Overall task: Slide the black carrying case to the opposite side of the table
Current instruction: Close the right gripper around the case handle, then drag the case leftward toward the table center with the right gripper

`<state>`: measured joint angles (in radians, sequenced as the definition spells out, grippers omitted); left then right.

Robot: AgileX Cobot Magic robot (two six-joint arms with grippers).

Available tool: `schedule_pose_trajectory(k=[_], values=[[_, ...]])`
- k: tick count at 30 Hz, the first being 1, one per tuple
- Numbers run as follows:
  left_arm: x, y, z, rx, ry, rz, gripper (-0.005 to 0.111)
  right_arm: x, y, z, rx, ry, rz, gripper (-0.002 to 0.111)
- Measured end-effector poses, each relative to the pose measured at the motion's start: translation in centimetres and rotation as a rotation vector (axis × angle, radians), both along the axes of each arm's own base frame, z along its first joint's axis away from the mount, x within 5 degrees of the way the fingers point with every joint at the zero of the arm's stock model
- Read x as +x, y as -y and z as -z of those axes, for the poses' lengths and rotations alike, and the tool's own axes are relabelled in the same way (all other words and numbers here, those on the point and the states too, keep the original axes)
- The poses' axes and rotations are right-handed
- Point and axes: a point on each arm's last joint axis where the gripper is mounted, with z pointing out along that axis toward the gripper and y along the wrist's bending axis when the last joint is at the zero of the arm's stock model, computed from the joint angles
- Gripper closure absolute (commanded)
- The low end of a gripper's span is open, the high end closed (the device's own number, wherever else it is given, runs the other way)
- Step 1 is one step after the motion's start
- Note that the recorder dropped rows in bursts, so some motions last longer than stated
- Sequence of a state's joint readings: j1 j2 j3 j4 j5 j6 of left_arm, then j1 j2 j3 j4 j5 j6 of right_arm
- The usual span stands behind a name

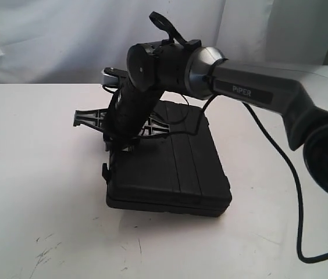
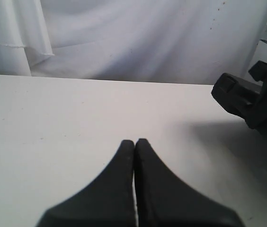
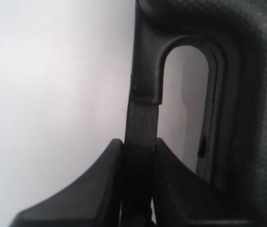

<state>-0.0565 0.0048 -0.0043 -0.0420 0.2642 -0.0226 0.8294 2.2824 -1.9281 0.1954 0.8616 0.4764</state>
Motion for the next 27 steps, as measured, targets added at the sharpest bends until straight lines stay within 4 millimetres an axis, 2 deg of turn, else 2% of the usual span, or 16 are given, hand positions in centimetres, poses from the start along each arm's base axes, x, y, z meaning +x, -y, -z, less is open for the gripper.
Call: schedule_pose_trajectory(k=[8, 18, 23, 27], values=[[0.0, 0.0, 0.0, 0.000, 0.000, 0.000, 0.107, 0.2, -0.8, 1.1, 0.045, -0.013, 0.063, 0.108], [0.0, 0.0, 0.0, 0.000, 0.000, 0.000, 0.107, 0.1, -1.4, 1.1, 0.078, 0.017, 0.072, 0.108], [0.0, 0.0, 0.0, 0.000, 0.000, 0.000, 0.107, 0.4, -1.6, 2.3, 0.063, 0.022, 0.079, 0.108], [0.0, 0.0, 0.0, 0.000, 0.000, 0.000, 0.107, 0.5, -1.7, 4.1, 0.033, 0.006, 0.079, 0.108]])
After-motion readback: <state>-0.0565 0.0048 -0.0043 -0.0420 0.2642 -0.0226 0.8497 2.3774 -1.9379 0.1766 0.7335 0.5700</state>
